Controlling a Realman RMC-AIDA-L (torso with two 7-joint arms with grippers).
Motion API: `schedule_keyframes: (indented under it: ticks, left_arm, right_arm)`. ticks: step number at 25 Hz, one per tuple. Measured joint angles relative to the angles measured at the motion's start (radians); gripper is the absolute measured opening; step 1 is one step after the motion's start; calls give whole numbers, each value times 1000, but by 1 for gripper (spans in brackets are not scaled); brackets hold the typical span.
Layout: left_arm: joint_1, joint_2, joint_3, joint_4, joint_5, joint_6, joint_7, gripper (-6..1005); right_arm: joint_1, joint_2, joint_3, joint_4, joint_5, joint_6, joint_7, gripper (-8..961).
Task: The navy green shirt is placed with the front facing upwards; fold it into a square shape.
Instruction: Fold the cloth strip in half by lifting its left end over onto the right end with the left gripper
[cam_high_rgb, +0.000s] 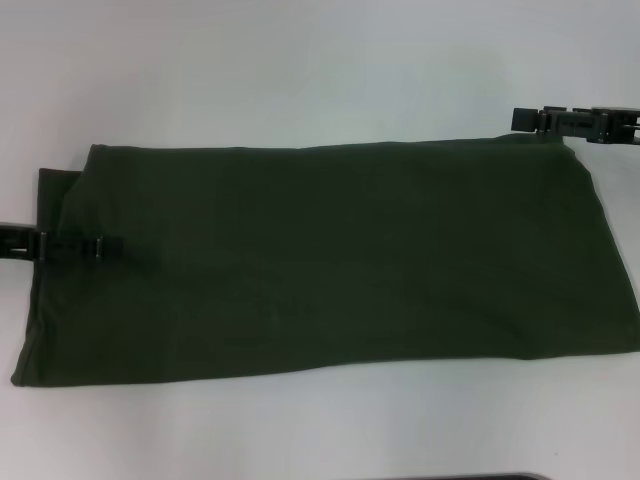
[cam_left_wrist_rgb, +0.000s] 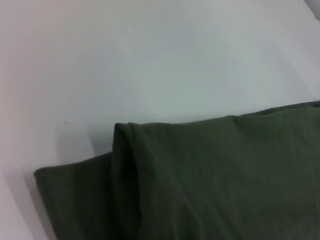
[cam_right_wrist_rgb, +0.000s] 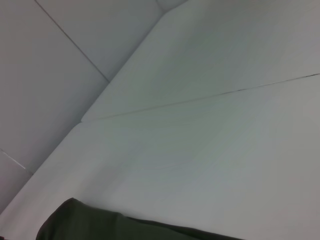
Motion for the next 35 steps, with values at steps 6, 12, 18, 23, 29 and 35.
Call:
schedule_keyframes:
  ticks: [6, 12, 18, 23, 29, 35]
  left_arm:
    - [0, -1, 0, 2, 0, -15, 0, 843]
    - [0, -1, 6, 16, 0, -36, 0, 843]
    - [2, -1, 12, 21, 1, -50, 0, 843]
    - [1, 1, 12, 23, 1, -51, 0, 843]
    - [0, 1, 7, 6, -8, -40, 0, 844]
    - [0, 1, 1, -46, -47, 1, 0, 844]
  right_arm:
    - [-3, 0, 0, 0, 0, 0, 0, 944]
    - [-5, 0, 0, 0, 0, -2, 0, 945]
    - [-6, 1, 0, 0, 1, -3, 1, 945]
    - [-6, 2, 0, 0, 2, -3, 2, 945]
    - [-6, 2, 3, 0, 2, -3, 1, 944]
    - [-6, 2, 2, 0, 2, -3, 1, 945]
